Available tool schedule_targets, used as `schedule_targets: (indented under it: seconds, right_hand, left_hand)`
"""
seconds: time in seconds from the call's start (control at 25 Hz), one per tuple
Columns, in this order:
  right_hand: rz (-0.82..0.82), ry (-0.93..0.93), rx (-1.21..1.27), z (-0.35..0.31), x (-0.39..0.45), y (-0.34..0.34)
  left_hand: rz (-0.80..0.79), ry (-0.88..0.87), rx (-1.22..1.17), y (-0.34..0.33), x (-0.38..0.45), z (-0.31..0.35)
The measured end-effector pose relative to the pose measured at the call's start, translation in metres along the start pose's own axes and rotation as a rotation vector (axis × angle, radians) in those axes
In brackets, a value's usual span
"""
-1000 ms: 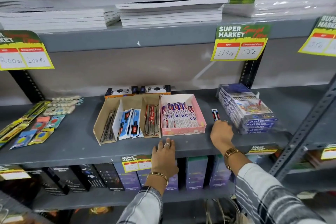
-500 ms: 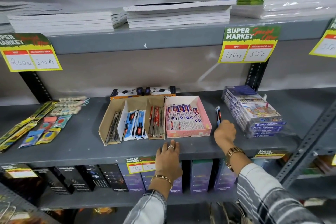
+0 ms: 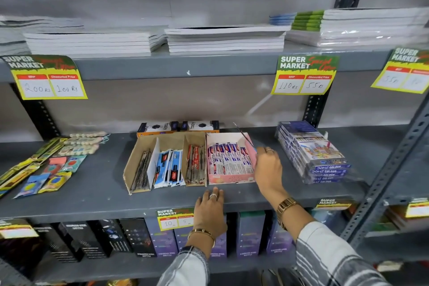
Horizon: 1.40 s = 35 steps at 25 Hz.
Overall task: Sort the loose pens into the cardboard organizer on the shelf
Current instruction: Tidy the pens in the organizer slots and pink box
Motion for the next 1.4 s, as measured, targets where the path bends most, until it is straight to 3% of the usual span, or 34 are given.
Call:
schedule_targets:
  seconds: [0.16,0.6,0.76,1.0,1.2,1.4]
  right_hand:
    - [-0.053,0.004,0.062,-0.025,0.000,0.011]
    - [-0.203,-0.011,0.352,-0.136,-0.007,-0.017]
    - [-0.208,0.109,0.300,-0.183,-0.006,-0.021]
    - [-0.328,0.138,0.162,-0.227,-0.004,-0.044]
    - [-0.449,0.132,0.095,-0.244,0.002,-0.065]
    - [-0.467,0.125,0.096,-0.246,-0.003,-0.081]
  left_hand:
    - [0.049,-0.023,-0.021,0.006,-0.009,-0.025]
    - [0.212,0.142,-0.045,0.018,-0.050,-0.128]
    - [0.247,0.131,-0.091,0.020,-0.052,-0.149]
    - [0.278,0.098,-0.100,0.015,-0.052,-0.152]
    - [0.202,0.097,-0.169,0.007,-0.050,-0.156]
    - [0.264,0.069,-0.207,0.011,-0.049,-0.158]
Point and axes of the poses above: each hand's wrist, its own x-axis towards the middle knuckle, its own y-axis out of the back of the hand, z = x × y, the point moved 2 cm from there along x, towards the middle knuckle, and after that the axes turned 13 degrees about -x, right-handed, at the moved point
